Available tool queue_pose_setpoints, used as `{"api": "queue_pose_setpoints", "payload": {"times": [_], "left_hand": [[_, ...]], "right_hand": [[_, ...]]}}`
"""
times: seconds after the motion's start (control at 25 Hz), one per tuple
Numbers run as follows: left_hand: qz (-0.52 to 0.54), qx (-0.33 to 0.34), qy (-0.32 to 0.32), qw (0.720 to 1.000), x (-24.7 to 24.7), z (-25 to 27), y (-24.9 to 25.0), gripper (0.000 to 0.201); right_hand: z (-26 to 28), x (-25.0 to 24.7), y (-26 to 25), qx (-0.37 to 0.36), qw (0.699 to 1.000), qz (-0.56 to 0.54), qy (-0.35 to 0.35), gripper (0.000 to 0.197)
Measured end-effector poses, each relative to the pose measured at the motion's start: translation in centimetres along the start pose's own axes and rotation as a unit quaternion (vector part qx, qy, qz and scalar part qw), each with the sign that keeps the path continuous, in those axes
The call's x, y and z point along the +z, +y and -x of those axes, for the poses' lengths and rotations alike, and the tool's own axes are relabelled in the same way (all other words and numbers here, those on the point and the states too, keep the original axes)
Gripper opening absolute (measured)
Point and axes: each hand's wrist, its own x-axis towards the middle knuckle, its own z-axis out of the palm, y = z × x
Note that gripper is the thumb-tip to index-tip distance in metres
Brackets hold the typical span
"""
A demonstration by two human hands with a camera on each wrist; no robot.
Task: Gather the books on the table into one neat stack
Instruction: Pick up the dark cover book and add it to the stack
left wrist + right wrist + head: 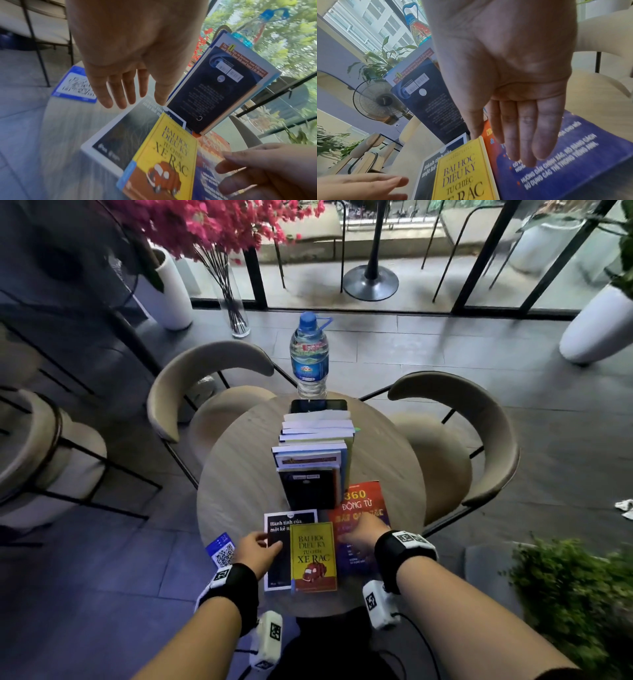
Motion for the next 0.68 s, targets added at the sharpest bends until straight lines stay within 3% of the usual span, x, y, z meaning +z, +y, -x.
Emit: {"api": "queue_pose_setpoints", "payload": {"times": [0.24, 0.52, 0.68], "left_hand": [[0.103, -0.020, -0.006, 0.994, 5.4, 1.9, -1.0, 0.031], [0.134, -0.045, 0.000, 0.990, 6.6, 0.0, -2.3, 0.026], [0.117, -0.016, 0.005, 0.993, 6.8, 0.4, -3.5, 0.022]], "right_hand": [[-1.2, 3.3, 1.6, 0.001, 0.997, -0.076, -0.004, 0.042], [-1.6, 4.6, 1.6, -0.007, 0.994, -0.105, -0.006, 0.022], [-1.3, 4.8, 1.8, -0.006, 0.991, -0.127, -0.030, 0.018]]}}
